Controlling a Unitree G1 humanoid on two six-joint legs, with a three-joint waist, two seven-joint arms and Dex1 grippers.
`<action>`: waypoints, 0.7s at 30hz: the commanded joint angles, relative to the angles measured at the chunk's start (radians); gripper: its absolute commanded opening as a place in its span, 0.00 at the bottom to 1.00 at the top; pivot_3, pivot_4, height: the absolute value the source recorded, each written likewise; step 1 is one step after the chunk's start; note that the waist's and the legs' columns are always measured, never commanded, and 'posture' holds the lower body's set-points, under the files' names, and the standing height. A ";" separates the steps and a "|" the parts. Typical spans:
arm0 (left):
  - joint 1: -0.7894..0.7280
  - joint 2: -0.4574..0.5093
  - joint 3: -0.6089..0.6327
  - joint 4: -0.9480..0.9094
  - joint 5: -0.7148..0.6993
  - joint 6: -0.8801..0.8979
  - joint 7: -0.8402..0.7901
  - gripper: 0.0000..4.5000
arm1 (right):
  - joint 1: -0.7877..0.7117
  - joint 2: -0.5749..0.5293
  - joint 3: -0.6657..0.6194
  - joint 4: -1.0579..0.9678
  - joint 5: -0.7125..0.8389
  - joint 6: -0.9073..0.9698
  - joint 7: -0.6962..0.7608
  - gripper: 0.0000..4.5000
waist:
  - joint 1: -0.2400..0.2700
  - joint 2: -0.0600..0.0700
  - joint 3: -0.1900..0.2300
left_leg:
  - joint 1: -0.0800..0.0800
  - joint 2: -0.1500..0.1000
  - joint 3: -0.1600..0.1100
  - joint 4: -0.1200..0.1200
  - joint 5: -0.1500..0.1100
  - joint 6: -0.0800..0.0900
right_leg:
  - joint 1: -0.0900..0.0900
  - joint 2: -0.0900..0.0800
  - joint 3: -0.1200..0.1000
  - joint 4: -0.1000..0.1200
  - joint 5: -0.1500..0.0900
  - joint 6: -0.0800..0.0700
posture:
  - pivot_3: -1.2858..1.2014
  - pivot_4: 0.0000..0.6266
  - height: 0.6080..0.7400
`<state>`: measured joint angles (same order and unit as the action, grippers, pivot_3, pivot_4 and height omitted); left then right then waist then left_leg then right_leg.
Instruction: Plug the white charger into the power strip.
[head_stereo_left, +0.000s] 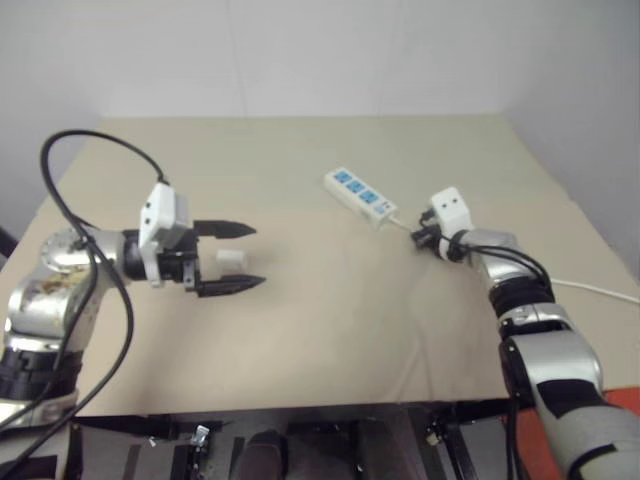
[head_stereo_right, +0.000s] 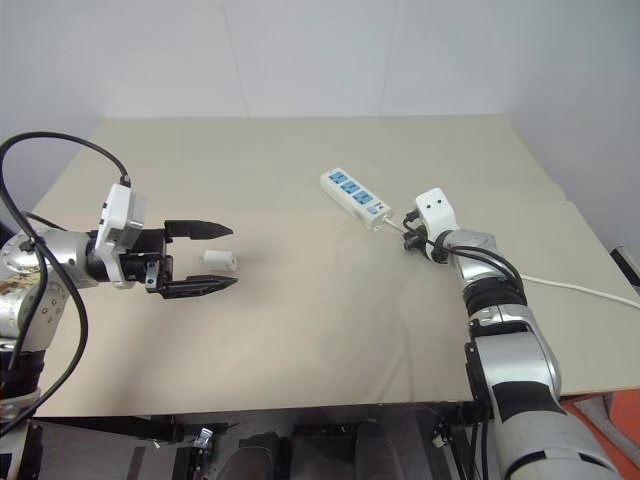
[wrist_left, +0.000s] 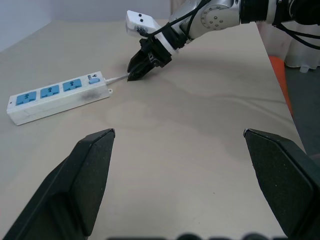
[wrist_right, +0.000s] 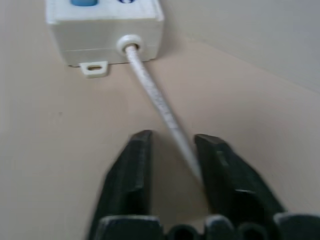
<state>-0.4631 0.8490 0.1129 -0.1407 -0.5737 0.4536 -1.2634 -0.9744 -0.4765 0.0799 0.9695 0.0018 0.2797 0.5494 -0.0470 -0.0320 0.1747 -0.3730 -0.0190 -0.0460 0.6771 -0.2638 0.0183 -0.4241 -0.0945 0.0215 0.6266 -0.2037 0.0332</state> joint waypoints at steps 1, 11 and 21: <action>-0.005 0.015 0.032 -0.020 -0.008 -0.019 0.002 1.00 | -0.013 -0.001 -0.012 0.001 -0.007 -0.024 0.024 0.09 | -0.002 0.000 0.000 | 0.000 0.000 0.000 0.000 0.000 0.000 | 0.000 0.000 0.000 0.000 0.000 0.000 | 0.52 0.24 1.00; -0.002 0.021 0.035 -0.015 -0.007 -0.021 -0.008 1.00 | 0.129 -0.040 -0.011 -0.316 0.031 0.059 0.205 0.00 | -0.003 0.000 0.000 | 0.000 0.001 -0.001 0.000 0.000 0.000 | 0.000 0.000 0.000 0.000 0.000 0.000 | 0.52 0.24 1.00; 0.002 0.037 0.041 -0.006 -0.009 -0.021 -0.030 1.00 | 0.597 -0.206 -0.074 -1.154 0.212 0.328 0.365 0.00 | 0.004 0.001 0.001 | 0.000 0.001 -0.003 0.000 0.000 0.000 | -0.001 0.001 0.000 0.001 0.000 0.000 | 0.52 0.24 1.00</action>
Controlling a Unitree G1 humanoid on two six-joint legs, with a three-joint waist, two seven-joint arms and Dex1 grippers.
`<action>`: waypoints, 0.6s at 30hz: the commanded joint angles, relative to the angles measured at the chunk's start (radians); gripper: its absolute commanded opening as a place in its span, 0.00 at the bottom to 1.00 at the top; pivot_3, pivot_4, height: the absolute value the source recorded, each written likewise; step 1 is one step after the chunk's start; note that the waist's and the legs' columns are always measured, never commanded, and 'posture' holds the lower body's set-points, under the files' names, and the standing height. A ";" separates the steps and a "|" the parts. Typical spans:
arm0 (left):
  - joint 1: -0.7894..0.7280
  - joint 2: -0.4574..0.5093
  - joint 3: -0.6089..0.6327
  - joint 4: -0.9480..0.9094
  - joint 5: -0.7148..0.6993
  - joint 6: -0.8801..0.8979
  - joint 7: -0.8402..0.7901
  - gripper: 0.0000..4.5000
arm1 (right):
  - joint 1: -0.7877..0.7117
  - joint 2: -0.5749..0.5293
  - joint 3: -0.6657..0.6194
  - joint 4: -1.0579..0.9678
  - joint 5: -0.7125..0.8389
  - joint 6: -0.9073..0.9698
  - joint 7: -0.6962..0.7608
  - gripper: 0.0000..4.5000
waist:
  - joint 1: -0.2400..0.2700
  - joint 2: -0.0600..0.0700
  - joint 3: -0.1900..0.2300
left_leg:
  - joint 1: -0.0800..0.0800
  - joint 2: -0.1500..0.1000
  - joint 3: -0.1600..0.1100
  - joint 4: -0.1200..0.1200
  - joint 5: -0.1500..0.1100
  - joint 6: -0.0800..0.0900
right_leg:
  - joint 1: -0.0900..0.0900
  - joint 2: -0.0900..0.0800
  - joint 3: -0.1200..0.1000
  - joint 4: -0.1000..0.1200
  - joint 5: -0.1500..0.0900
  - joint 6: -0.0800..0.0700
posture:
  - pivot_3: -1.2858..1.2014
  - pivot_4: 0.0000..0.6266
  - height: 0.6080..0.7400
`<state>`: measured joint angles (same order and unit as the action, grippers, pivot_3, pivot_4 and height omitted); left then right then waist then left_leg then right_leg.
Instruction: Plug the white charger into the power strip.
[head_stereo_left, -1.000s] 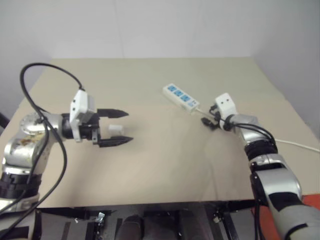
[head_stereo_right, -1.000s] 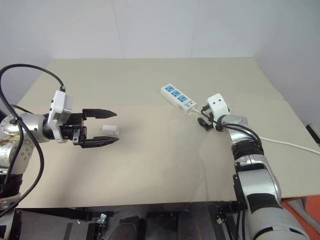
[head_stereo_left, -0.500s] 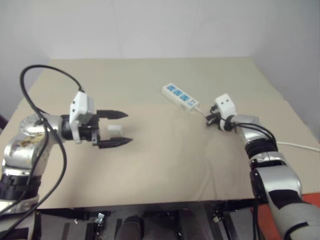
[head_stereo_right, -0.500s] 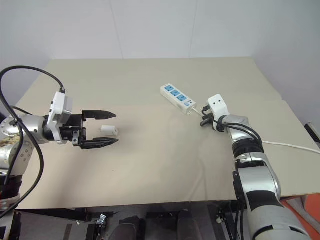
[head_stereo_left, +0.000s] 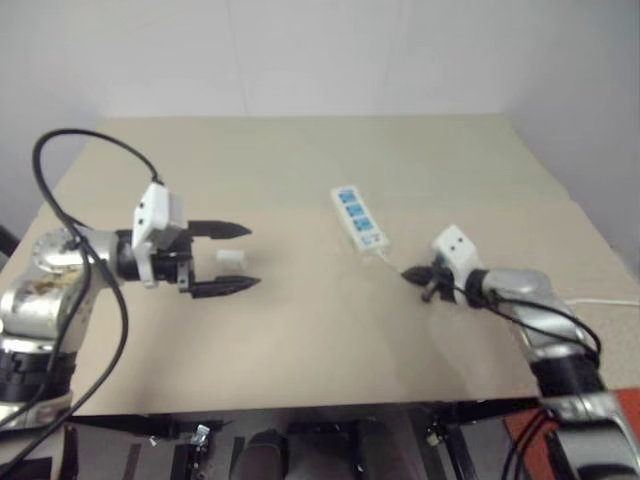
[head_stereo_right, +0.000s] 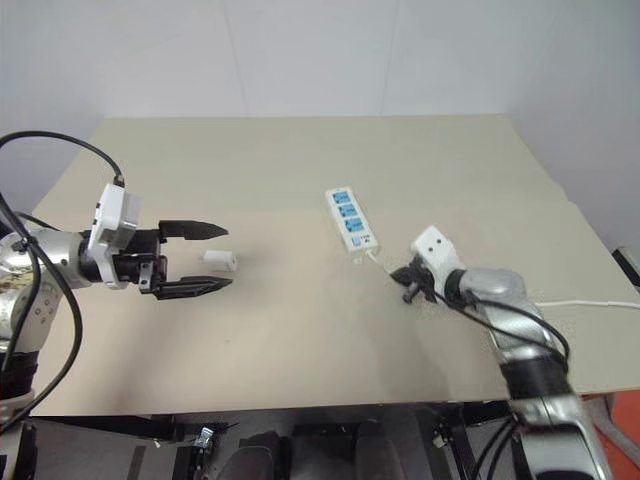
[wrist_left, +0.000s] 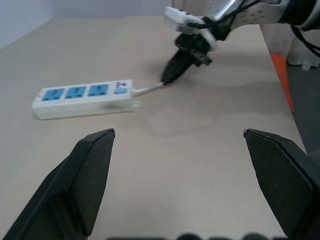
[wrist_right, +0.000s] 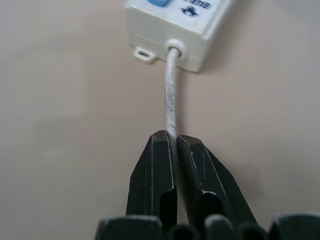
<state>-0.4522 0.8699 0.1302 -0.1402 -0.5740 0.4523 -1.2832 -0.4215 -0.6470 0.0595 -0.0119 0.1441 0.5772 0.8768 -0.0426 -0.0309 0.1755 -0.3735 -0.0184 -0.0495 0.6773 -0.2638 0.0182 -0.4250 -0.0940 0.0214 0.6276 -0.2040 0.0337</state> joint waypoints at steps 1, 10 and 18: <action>-0.012 0.016 0.022 -0.004 -0.008 -0.021 -0.012 1.00 | 0.073 -0.048 -0.065 -0.206 0.087 0.030 0.046 0.00 | -0.001 0.000 0.000 | 0.000 0.000 0.000 0.000 0.000 0.000 | 0.000 0.000 0.000 0.000 0.000 0.000 | 0.52 0.24 1.00; -0.057 0.005 -0.008 0.035 0.006 -0.037 -0.039 1.00 | 0.220 -0.134 -0.093 -0.258 0.116 -0.073 0.106 0.23 | 0.001 0.000 0.000 | 0.002 0.000 0.003 0.000 0.000 0.000 | 0.002 0.000 0.000 -0.001 0.000 0.000 | 0.52 0.24 1.00; -0.066 0.007 -0.007 0.038 0.000 -0.038 -0.056 1.00 | 0.231 -0.122 -0.178 -0.291 0.203 -0.064 0.094 0.84 | 0.007 -0.001 0.000 | 0.001 0.000 0.003 0.000 0.000 0.000 | 0.002 0.000 0.000 -0.001 0.000 0.000 | 0.52 0.24 1.00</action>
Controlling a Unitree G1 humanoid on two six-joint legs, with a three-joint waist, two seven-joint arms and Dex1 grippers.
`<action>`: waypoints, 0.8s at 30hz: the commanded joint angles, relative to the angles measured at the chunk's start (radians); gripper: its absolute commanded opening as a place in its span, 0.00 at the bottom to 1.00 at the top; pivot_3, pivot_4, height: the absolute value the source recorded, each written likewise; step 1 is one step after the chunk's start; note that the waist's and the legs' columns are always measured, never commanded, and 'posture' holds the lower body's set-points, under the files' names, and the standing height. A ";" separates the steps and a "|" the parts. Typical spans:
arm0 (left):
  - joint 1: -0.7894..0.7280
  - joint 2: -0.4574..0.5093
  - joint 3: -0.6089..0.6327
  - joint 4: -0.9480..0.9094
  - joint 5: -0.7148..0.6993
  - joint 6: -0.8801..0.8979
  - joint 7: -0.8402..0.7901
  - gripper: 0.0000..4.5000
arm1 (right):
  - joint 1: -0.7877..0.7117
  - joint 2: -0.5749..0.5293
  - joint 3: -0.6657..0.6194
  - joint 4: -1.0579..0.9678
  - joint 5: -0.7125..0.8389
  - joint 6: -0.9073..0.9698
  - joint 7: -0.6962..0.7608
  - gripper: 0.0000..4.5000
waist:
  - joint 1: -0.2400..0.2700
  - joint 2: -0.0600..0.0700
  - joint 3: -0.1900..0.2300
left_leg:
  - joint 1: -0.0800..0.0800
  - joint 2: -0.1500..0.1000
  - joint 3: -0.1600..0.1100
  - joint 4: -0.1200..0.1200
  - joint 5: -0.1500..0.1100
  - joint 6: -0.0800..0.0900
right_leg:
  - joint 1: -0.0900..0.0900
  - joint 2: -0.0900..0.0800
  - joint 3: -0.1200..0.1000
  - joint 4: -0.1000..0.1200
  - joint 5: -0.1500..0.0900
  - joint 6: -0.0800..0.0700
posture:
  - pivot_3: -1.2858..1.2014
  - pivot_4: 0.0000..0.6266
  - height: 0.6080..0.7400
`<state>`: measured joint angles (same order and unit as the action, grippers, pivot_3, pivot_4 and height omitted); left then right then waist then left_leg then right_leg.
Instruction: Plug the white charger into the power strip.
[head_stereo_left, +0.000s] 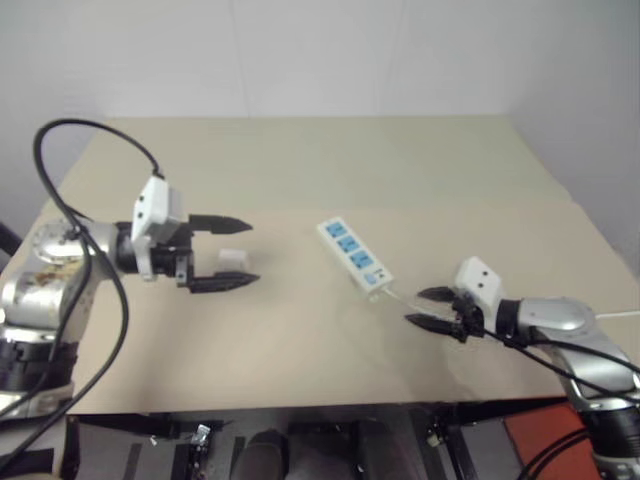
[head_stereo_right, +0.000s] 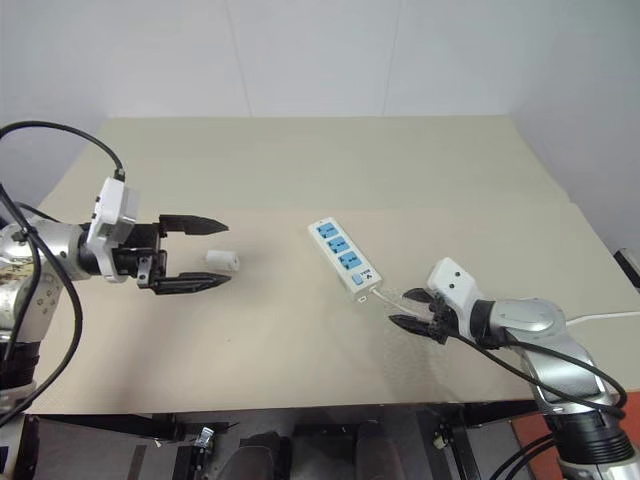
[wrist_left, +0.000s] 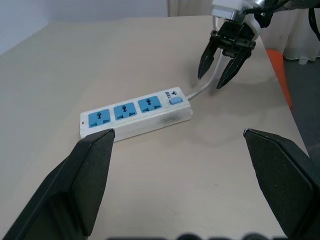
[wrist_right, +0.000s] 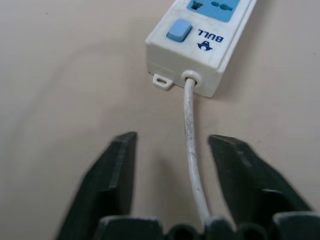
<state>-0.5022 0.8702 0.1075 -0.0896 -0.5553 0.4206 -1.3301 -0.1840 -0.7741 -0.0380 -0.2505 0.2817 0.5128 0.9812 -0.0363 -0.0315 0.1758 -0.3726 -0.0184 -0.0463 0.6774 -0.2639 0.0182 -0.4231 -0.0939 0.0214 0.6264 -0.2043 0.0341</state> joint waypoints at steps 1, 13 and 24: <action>-0.014 0.007 0.018 -0.015 -0.020 -0.005 -0.008 1.00 | -0.010 0.015 -0.094 -0.066 0.079 0.010 -0.029 0.92 | 0.001 0.000 0.000 | 0.000 0.000 0.000 0.000 0.000 0.000 | 0.000 0.000 0.000 0.000 0.000 0.000 | 0.52 0.24 1.00; -0.009 0.005 0.026 -0.015 -0.021 -0.002 -0.003 1.00 | -0.145 0.442 0.004 -0.063 0.002 0.059 -0.533 1.00 | -0.003 0.000 0.000 | 0.000 0.000 -0.003 0.000 0.000 0.000 | -0.001 0.000 0.001 0.002 0.000 0.000 | 0.52 0.24 1.00; 0.007 0.018 0.044 -0.037 -0.031 0.013 0.003 1.00 | -0.137 0.526 0.113 0.064 -0.122 -0.073 -0.601 1.00 | -0.002 0.001 0.000 | 0.000 0.000 -0.003 0.000 0.000 0.000 | -0.002 0.000 0.001 0.001 0.000 0.000 | 0.52 0.24 1.00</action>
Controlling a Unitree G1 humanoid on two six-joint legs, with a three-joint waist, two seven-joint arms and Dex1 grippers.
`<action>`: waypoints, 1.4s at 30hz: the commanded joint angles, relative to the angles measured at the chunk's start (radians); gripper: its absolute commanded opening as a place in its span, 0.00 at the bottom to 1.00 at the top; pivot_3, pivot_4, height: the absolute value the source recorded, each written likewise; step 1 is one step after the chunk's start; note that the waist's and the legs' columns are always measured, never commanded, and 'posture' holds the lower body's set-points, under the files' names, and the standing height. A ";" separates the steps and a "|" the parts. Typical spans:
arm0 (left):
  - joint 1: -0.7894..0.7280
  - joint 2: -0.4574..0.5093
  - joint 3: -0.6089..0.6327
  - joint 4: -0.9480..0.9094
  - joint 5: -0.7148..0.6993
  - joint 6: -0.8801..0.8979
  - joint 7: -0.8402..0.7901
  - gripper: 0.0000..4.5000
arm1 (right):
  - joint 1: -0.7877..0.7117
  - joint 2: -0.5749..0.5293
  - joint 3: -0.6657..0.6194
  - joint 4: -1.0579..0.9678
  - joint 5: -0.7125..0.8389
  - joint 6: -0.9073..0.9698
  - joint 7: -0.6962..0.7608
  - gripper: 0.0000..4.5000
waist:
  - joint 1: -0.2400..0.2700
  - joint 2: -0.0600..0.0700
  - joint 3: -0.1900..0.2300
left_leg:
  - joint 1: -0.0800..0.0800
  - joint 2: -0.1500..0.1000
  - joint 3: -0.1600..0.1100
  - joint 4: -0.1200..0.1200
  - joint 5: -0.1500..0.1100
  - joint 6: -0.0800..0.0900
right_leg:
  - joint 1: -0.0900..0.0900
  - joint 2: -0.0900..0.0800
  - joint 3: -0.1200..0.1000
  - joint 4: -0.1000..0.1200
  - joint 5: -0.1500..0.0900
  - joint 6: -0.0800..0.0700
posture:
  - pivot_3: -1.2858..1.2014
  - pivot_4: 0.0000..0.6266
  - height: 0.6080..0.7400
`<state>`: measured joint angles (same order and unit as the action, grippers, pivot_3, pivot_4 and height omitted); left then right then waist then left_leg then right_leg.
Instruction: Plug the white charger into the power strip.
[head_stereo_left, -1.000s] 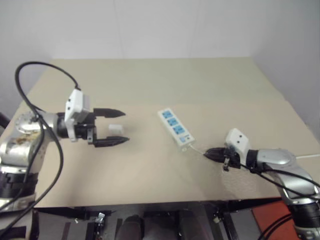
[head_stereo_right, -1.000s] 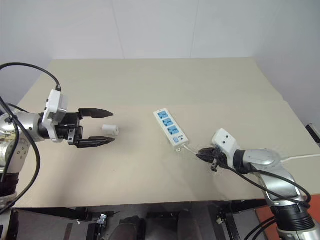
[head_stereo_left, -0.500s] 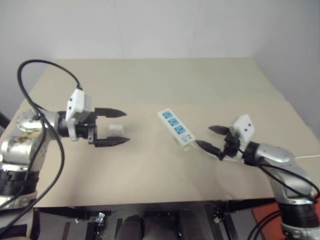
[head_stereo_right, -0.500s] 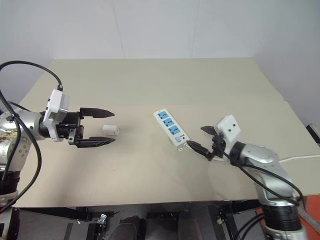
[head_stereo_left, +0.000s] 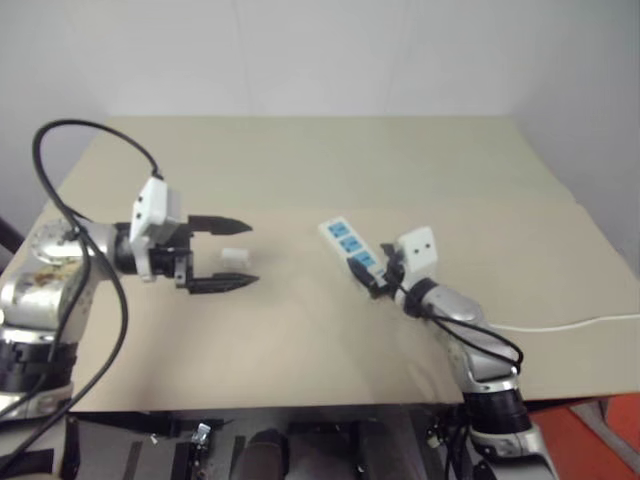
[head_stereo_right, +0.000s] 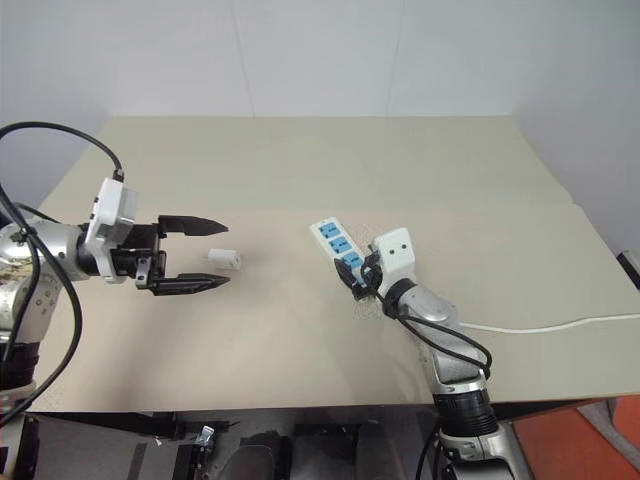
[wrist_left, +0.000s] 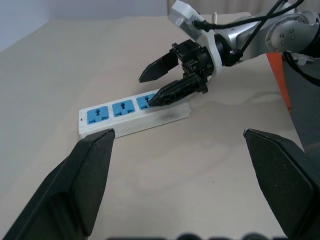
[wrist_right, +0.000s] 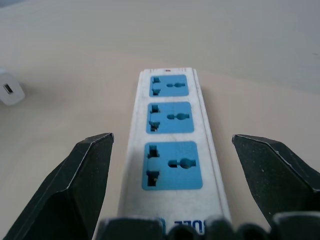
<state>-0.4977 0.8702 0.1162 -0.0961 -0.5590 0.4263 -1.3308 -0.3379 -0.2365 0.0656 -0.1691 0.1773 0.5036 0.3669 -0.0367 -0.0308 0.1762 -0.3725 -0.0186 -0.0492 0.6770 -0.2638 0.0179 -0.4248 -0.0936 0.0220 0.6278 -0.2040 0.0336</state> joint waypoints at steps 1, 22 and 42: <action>0.005 0.018 0.037 -0.032 -0.027 0.008 0.006 1.00 | 0.028 -0.014 0.015 -0.009 -0.026 -0.080 0.014 1.00 | -0.002 0.000 0.000 | 0.000 0.000 0.000 0.000 0.000 0.000 | 0.000 0.000 0.000 0.000 0.000 0.000 | 0.52 0.24 1.00; -0.002 0.031 0.034 -0.030 -0.030 0.008 0.002 1.00 | 0.110 0.027 0.033 0.211 -0.054 -0.222 0.031 1.00 | -0.008 -0.002 -0.001 | 0.003 0.000 0.000 0.000 0.000 0.000 | 0.003 0.000 0.000 0.000 0.000 0.000 | 0.52 0.24 1.00; -0.042 0.057 0.018 0.034 -0.005 -0.021 -0.043 1.00 | -0.032 -0.076 0.012 0.436 0.034 -0.480 0.369 0.77 | -0.008 -0.006 -0.003 | 0.022 0.002 0.000 -0.001 0.000 -0.001 | 0.020 0.003 0.006 -0.002 -0.004 0.006 | 0.52 0.24 1.00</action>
<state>-0.5110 0.9045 0.1251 -0.0739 -0.5714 0.4264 -1.3577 -0.3469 -0.2846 0.0855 0.2684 0.1818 0.0402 0.6502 -0.0446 -0.0363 0.1728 -0.3518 -0.0164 -0.0494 0.6764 -0.2638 0.0175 -0.4058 -0.0905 0.0283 0.6255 -0.2078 0.0398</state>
